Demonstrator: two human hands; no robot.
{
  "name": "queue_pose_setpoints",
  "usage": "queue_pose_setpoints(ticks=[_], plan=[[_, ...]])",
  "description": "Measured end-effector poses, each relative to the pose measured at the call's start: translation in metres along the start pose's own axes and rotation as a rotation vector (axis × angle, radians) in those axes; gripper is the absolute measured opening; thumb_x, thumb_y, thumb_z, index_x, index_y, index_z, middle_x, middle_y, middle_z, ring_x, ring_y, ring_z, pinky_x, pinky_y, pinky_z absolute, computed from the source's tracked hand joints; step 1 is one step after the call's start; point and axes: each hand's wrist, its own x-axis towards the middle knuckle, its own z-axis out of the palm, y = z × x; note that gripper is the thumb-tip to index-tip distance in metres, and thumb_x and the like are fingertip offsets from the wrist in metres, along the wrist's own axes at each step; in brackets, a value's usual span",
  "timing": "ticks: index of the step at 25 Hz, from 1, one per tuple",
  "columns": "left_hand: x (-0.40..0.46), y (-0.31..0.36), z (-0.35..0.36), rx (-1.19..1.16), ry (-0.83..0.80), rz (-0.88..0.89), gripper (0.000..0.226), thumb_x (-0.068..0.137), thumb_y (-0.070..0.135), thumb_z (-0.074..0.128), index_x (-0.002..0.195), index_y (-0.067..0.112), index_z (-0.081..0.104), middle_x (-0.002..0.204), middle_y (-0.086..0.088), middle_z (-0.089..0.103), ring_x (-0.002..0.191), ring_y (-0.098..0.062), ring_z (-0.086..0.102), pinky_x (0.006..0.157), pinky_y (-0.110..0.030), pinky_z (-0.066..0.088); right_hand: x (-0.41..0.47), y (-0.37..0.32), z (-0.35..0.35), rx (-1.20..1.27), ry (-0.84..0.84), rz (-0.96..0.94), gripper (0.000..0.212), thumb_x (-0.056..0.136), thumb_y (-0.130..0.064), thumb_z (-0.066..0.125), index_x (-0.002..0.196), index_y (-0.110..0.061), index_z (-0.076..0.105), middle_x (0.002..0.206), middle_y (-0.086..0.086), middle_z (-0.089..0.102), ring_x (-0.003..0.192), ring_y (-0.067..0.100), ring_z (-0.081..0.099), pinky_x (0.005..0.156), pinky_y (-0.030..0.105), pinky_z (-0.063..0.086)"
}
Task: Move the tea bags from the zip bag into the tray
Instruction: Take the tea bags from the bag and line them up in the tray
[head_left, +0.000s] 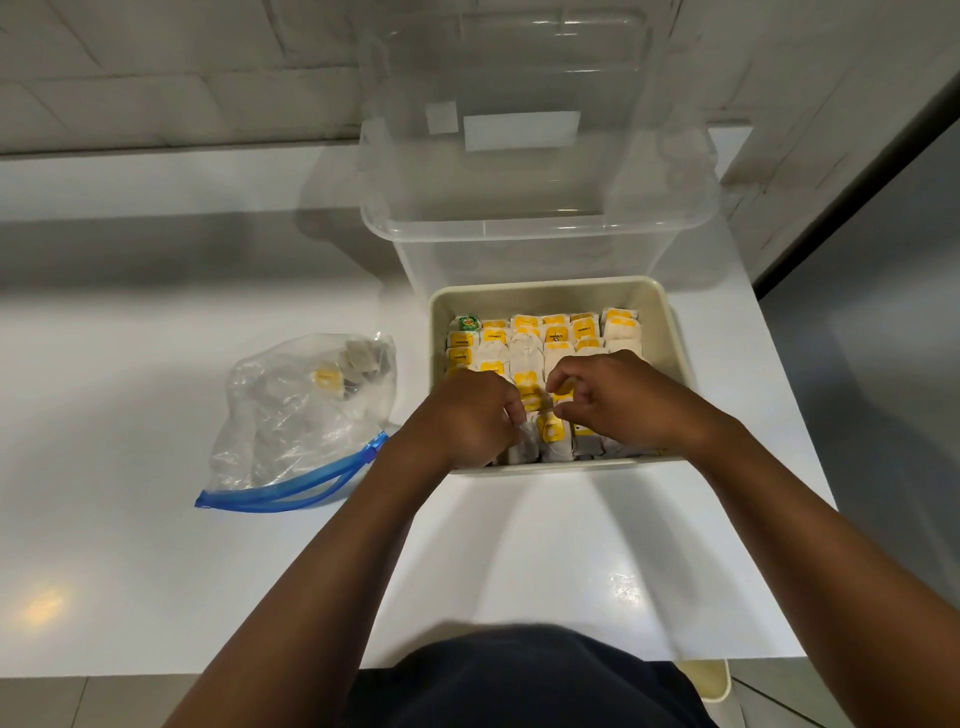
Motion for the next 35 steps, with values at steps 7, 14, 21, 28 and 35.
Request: queue_pose_setpoints(ticks=[7,14,21,28,35], plan=[[-0.012,-0.001,-0.011,-0.264,0.123,0.010,0.015,0.091,0.036,0.067,0.095,0.022,0.069,0.090,0.008,0.072,0.070,-0.005,0.066,0.069,-0.025,0.054,-0.009,-0.021,-0.006,0.442,-0.162,-0.035,0.017,0.079,-0.028,0.081,0.093,-0.025,0.073,0.086,-0.012,0.073,0.080,0.001,0.067,0.078,0.025,0.054],[-0.021,-0.005,-0.017,-0.504,0.024,-0.008,0.022,0.087,0.031,0.073,0.104,0.023,0.062,0.080,-0.001,0.075,0.061,-0.008,0.065,0.052,-0.020,0.047,-0.001,-0.023,-0.005,0.634,-0.142,0.038,0.017,0.084,-0.017,0.077,0.097,-0.017,0.067,0.075,0.000,0.067,0.068,0.008,0.058,0.070,0.028,0.047],[-0.010,-0.007,-0.006,-0.746,0.119,-0.242,0.020,0.089,0.019,0.060,0.109,0.017,0.056,0.058,-0.007,0.058,0.051,-0.020,0.046,0.042,-0.021,0.030,-0.012,-0.034,0.001,0.294,-0.068,-0.181,0.049,0.073,-0.022,0.081,0.112,-0.037,0.055,0.111,-0.018,0.058,0.091,0.006,0.056,0.066,0.013,0.042],[-0.033,-0.001,-0.023,-0.820,0.102,-0.215,0.016,0.097,0.015,0.052,0.112,0.016,0.057,0.093,-0.012,0.077,0.043,-0.017,0.054,0.040,-0.021,0.040,0.000,-0.030,0.008,0.317,0.041,-0.128,0.007,0.085,-0.018,0.074,0.085,-0.024,0.070,0.081,-0.010,0.071,0.077,0.003,0.065,0.072,0.027,0.054],[-0.074,-0.032,-0.019,-0.710,0.434,-0.006,0.013,0.097,0.015,0.056,0.101,0.023,0.066,0.075,-0.002,0.072,0.039,-0.008,0.041,0.043,-0.016,0.035,0.020,-0.030,0.018,0.115,-0.218,-0.077,0.004,0.085,-0.021,0.074,0.086,-0.024,0.072,0.088,-0.011,0.070,0.088,0.003,0.064,0.083,0.031,0.055]])
